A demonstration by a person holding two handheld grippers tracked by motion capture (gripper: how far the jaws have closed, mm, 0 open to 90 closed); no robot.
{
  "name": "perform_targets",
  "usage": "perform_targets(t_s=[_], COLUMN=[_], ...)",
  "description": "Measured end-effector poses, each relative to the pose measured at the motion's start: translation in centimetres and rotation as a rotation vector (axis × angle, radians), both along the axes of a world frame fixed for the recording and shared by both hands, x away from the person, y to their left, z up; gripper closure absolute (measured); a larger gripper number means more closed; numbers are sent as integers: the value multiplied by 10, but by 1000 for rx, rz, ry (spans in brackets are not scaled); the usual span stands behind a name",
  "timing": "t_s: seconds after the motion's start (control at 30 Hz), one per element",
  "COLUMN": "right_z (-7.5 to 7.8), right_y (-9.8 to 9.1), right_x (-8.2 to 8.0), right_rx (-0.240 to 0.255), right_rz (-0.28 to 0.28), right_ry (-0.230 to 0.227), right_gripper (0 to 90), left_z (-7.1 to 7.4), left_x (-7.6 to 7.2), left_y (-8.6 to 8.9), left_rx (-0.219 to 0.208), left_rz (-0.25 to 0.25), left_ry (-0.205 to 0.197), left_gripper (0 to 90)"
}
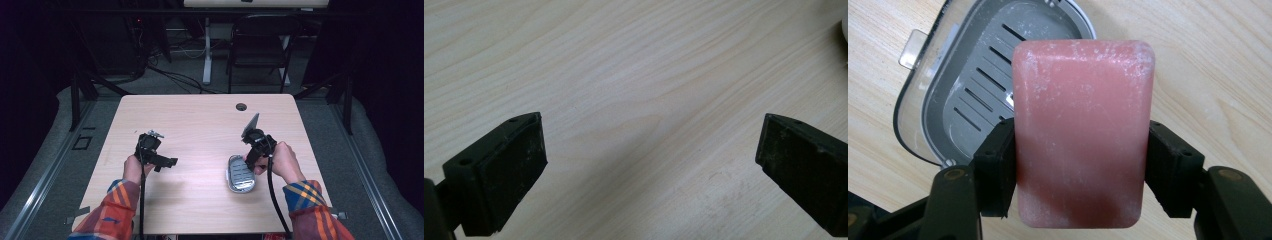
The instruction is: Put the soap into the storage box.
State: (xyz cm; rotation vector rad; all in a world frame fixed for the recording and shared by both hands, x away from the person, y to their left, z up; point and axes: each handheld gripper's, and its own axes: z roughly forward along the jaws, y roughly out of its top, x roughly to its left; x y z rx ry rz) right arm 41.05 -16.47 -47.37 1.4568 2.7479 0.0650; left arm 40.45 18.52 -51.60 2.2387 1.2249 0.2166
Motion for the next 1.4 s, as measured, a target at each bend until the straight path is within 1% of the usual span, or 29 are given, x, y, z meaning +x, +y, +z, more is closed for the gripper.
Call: perform_targets(t_s=[0.03,0.07,0.13,0.2,0.23,0.27,0.3,0.53,0.63,0.67,0.73,0.83,0.87,0.9,0.93,1.0,1.07,1.2,1.23,1.3,1.37,1.4], right_z=[-1,-1,-4,-5,-4,-7,-7,-10,-12,-15,-14,-14,-16,-16,-15,-16,-17,-20,-22,-22,-23,-25], right_y=[1,2,5,6,7,10,10,18,22,24,26,28,31,31,32,33,35,38,39,39,40,41], right_x=[0,1,1,1,3,2,3,5,5,4,5,6,5,5,6,6,7,7,8,8,8,7], right_rx=[4,-5,2,0,-12,-3,-17,-38,-41,-24,-48,-60,-51,-51,-62,-55,-65,-67,-65,-69,-67,-49], right_rz=[0,7,-10,-4,4,-9,6,6,8,-13,5,14,-6,-6,5,-3,-1,-14,-32,-33,-41,-58], right_ry=[-1,6,-4,-3,13,6,15,27,26,10,27,37,27,27,35,31,35,44,55,58,62,51], right_gripper=[370,371,370,371,371,370,371,370,370,370,370,370,370,370,370,370,370,369,369,369,369,369], left_z=[0,0,0,0,0,0,0,0,0,0,0,0,0,0,0,0,0,0,0,0,0,0], left_x=[0,0,0,0,0,0,0,0,0,0,0,0,0,0,0,0,0,0,0,0,0,0], left_y=[0,0,0,0,0,0,0,0,0,0,0,0,0,0,0,0,0,0,0,0,0,0], left_rx=[0,0,0,0,1,0,0,0,0,0,0,-1,-1,-1,-1,-2,-2,-2,-2,-2,-2,-2], left_rz=[0,0,-1,-1,0,0,0,-1,-1,-1,-2,-5,-5,-5,-4,-2,-2,-3,-2,-4,-3,-4], left_ry=[0,0,0,0,0,0,-1,0,0,0,0,0,1,1,0,1,1,0,0,0,0,0], left_gripper=[0,0,0,0,0,0,0,0,0,0,0,0,0,0,0,0,0,0,0,0,0,0])
